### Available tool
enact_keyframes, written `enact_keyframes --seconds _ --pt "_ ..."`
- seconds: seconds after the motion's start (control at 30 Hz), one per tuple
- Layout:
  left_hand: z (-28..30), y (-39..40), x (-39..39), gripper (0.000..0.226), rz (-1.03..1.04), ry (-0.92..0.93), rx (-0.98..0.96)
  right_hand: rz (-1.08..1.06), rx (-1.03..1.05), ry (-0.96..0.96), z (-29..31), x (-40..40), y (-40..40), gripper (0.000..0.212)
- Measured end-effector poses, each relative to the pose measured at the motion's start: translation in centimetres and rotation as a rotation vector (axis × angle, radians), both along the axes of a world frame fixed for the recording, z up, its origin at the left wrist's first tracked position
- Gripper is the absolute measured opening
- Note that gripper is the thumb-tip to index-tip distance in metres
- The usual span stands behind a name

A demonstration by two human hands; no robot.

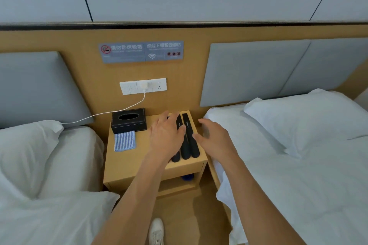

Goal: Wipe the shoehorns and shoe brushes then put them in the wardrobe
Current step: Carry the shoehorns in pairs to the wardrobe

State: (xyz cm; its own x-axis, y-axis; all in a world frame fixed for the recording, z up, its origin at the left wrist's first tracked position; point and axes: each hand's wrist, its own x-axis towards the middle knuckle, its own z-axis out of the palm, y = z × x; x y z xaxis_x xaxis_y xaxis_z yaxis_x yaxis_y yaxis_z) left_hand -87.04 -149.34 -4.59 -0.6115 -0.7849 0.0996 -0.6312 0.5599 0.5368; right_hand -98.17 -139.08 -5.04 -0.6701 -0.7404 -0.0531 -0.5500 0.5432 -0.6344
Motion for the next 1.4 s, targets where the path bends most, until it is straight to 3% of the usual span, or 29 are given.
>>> enact_keyframes --seconds 0.37,0.53,0.83,1.0,1.13,1.4 --pt "-3.4 -15.5 -8.2 0.047 -0.077 -0.111 0.135 -0.122 0.105 -0.098 -2.8 -7.0 -12.2 0.049" --pt "-10.0 -20.7 -9.3 0.051 -0.061 -0.277 0.285 -0.132 0.253 -0.185 -7.8 -10.7 -15.6 0.048" --pt "-24.2 -25.3 -11.3 0.062 0.136 -0.404 0.803 -0.119 0.536 -0.430 -21.3 -17.7 -20.9 0.052" --pt "-31.5 -25.7 -13.0 0.068 0.212 -0.513 0.831 -0.152 0.656 -0.455 -29.1 -20.5 -22.8 0.060" --pt "-34.8 -25.7 -14.2 0.053 0.263 -0.575 0.749 -0.241 0.711 -0.323 -33.1 -21.8 -23.8 0.059" --pt "-37.8 -26.8 -15.8 0.036 0.421 -0.567 0.744 -0.219 0.726 -0.356 -37.0 -24.2 -24.1 0.026"
